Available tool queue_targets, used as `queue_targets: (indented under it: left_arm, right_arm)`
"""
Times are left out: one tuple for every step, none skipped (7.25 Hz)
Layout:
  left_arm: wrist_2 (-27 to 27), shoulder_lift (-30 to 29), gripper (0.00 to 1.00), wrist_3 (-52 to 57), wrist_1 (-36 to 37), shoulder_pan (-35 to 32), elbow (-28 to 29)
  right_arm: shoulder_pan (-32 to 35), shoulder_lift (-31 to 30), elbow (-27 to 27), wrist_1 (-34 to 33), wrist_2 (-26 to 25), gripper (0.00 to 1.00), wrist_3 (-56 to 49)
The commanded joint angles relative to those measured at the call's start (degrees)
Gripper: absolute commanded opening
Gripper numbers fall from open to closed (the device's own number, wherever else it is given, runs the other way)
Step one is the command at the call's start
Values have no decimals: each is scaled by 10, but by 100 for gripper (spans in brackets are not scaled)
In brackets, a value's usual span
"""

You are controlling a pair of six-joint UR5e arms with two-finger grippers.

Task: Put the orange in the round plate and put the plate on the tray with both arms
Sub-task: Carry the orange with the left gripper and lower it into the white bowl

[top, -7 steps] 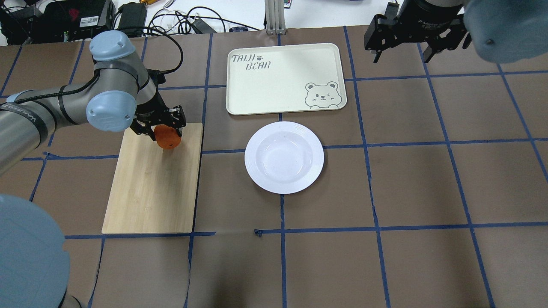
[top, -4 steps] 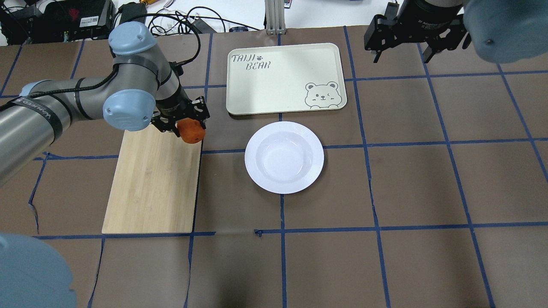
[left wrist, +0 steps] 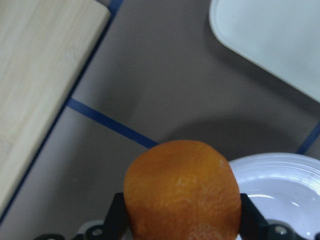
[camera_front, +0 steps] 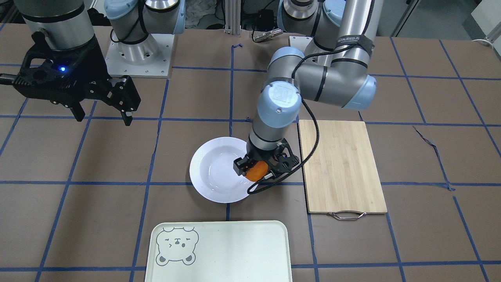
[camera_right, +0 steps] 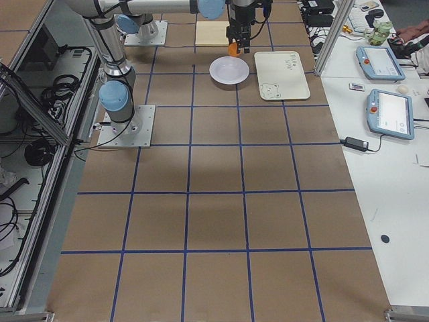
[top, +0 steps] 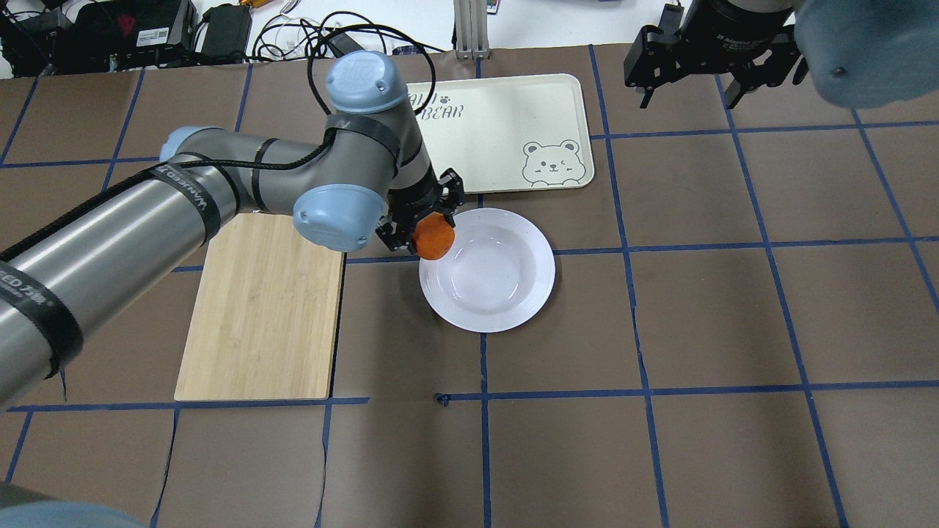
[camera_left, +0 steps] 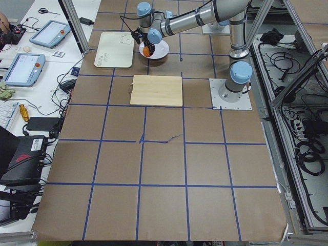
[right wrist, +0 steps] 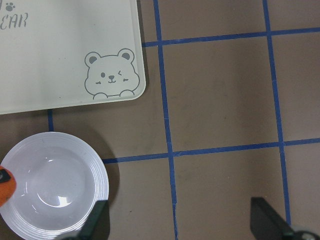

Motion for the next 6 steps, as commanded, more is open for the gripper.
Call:
queue_targets:
  left_arm:
    - [-25,-34,30,-62,27,-47,0]
    - [-25,-43,32,-54,27,-50,-4]
    - [-22,-46,71,-23,26,-50,-7]
    - [-21,-47,100,3,26,-50,-7]
    - [-19,-40,100,51,22,-47,0]
    - [-5,-23,100,127,3,-32,9]
  right_arm:
    - [0,0,0,0,0,100,0]
    - [0,0,0,0,0,100,0]
    - [0,0,0,0,0,100,0]
    - [0,0,0,0,0,100,0]
    - [0,0,0,0,0,100,0]
    - [0,0,0,0,0,100,0]
